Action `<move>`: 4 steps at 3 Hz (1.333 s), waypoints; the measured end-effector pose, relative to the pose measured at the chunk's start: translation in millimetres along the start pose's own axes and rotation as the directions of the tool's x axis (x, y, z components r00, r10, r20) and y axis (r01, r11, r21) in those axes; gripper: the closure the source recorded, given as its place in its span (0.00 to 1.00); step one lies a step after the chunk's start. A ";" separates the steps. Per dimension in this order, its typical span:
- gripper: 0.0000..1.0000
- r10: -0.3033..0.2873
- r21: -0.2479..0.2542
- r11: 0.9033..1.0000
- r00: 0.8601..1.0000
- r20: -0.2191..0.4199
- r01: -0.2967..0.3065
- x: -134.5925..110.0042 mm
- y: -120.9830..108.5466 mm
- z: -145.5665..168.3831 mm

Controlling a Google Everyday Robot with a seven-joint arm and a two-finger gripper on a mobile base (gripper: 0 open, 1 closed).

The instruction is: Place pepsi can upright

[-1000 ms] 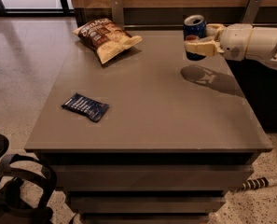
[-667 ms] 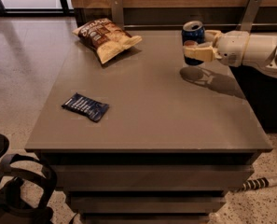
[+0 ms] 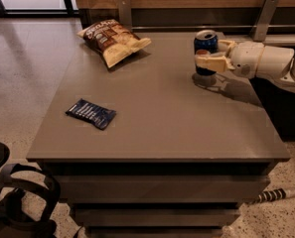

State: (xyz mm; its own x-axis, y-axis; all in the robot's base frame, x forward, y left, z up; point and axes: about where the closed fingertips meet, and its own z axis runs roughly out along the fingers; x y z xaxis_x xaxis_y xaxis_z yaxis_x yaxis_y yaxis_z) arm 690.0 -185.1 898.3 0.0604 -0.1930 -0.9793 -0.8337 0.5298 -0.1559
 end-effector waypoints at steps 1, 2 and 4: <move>1.00 0.053 0.008 0.999 0.997 0.054 -0.053 13.5 3.8 1.0; 1.00 0.078 0.013 0.997 0.994 0.075 -0.079 20.1 5.5 0.2; 1.00 0.094 0.012 0.995 0.990 0.102 -0.096 27.6 6.9 0.5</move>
Offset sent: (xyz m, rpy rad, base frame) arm -0.0057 -0.0092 -0.0252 0.1295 0.0284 -0.0301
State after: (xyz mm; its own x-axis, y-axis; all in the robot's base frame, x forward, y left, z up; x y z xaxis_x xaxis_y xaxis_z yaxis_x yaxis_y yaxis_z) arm 686.3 -186.3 870.1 0.0376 -0.0569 -0.9977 -0.8289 0.5559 -0.0629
